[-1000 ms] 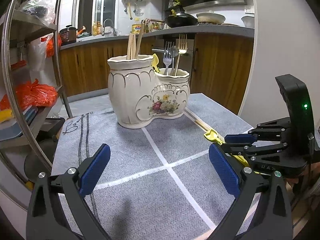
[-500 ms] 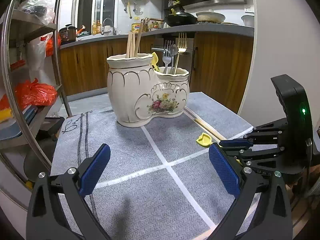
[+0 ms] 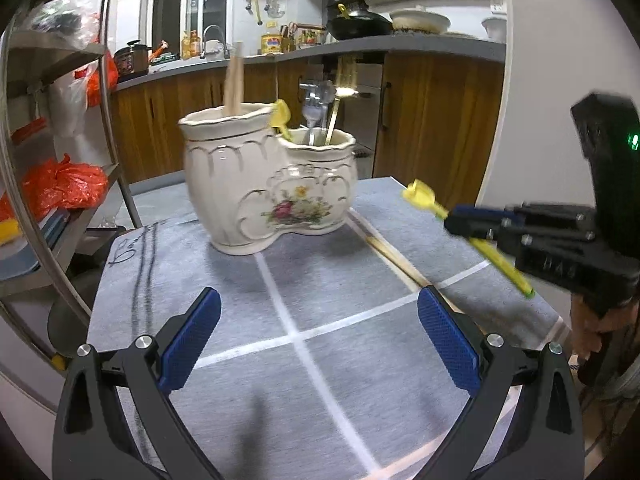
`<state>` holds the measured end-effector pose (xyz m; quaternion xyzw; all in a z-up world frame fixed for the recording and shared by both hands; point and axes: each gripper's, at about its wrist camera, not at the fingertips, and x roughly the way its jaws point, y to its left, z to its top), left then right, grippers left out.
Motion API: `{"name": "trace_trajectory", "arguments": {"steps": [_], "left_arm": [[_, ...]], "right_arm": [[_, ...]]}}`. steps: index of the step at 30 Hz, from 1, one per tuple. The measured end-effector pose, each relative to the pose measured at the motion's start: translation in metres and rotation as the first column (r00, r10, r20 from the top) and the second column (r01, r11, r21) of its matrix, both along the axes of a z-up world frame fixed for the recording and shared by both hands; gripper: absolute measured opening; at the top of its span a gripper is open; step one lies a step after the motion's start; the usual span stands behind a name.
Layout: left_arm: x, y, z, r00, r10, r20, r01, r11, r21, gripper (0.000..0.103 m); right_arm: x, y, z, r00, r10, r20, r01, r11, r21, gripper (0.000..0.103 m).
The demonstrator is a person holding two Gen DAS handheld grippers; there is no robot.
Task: Organize utensils
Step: 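Close the right tool on a yellow spoon while the left tool grasps a chopstick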
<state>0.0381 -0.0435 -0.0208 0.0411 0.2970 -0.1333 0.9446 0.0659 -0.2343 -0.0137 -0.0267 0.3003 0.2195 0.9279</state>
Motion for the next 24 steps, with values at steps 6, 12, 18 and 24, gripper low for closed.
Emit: {"name": "trace_trajectory", "arguments": {"steps": [6, 12, 18, 24], "left_arm": [[0.012, -0.035, -0.006, 0.997, -0.003, -0.071, 0.001, 1.0, -0.017, 0.097], [0.021, -0.076, -0.02, 0.991, 0.019, -0.131, -0.015, 0.999, 0.033, 0.094], [0.033, -0.102, -0.033, 0.978, 0.051, -0.202, -0.036, 0.996, 0.078, 0.072], [0.043, -0.12, -0.039, 0.973, 0.072, -0.219, -0.041, 0.989, 0.14, 0.039]], "right_arm": [[0.007, -0.023, 0.005, 0.998, -0.053, 0.036, 0.053, 0.998, 0.022, 0.011], [0.009, -0.046, 0.006, 0.996, -0.088, 0.03, 0.085, 0.994, 0.072, 0.011], [0.007, -0.052, 0.004, 0.997, -0.077, 0.02, 0.075, 0.993, 0.089, 0.011], [0.004, -0.055, 0.006, 0.997, -0.068, 0.024, 0.065, 0.992, 0.104, 0.011]]}}
